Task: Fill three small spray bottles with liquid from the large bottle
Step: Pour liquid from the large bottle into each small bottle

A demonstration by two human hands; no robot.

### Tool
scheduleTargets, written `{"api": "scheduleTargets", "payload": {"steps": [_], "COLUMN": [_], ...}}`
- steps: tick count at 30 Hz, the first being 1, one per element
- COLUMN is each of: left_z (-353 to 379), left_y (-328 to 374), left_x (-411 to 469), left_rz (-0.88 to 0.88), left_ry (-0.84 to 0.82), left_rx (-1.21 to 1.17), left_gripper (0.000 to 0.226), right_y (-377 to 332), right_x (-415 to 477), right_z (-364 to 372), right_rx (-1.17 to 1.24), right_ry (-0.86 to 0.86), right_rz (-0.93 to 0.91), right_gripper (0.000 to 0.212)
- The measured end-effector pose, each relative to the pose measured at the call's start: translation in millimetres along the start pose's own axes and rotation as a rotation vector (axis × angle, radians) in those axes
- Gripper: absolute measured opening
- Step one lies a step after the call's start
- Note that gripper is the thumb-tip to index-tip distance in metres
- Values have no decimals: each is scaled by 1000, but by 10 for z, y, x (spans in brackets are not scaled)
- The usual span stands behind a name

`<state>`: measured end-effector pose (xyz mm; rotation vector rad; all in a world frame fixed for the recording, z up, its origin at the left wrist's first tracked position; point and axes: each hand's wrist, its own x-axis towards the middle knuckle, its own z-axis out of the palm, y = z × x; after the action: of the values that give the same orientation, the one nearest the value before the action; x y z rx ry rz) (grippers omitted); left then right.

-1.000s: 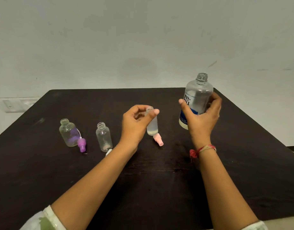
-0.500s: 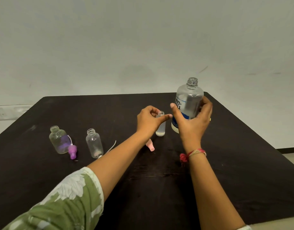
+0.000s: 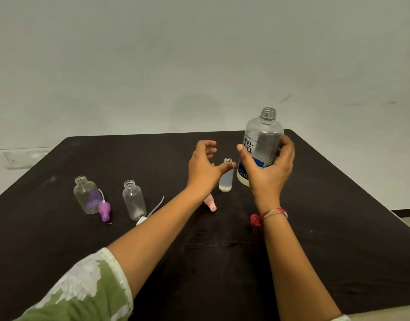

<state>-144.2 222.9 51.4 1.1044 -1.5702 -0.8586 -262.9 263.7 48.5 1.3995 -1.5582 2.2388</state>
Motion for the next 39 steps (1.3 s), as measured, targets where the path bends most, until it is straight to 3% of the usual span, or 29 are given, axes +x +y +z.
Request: {"api": "scheduleTargets", "payload": {"steps": [5,7,11,14,17,25,29,31,34,39], "left_z": [-594,-891,-1372,-1517,-1506,-1574,-1552,-1530,-1470,-1370], "left_y": [151,100,-218,-447,-563,-542,-401,-369,-386,-447], "left_x": [-466,-607,-700,-731,-697,-589,-375,-274,-171,-167], "left_rz": [395,456,246,-1,-91,-68,-26,-42,-61,-84], "left_ry": [195,282,377,271,174,194,175,165,173,118], "left_rx": [241,300,321,330,340,25,-170,-239,-303,-380], "left_gripper": [37,30,40,52,59,28,41,36,24,28], "right_y": [-109,-154,-206,-241,-244,-422,-580,-632,-614,-519], "right_x": [-42,-71,-143,-220,-274,-390,-445,-491,-542,-604], "right_z": [20,49,110,150,166,312,527,671,829,857], "right_rx": [47,67,77,73,88,134,215,235,201,133], "right_ry": [-60,-92,-177,-251,-310,-412,-439,-450,-496,-571], "right_rz": [-62,-62,-66,-74,-56,53,156,193,187,122], "right_gripper": [66,69,78,74,76,70,71,73,76,75]}}
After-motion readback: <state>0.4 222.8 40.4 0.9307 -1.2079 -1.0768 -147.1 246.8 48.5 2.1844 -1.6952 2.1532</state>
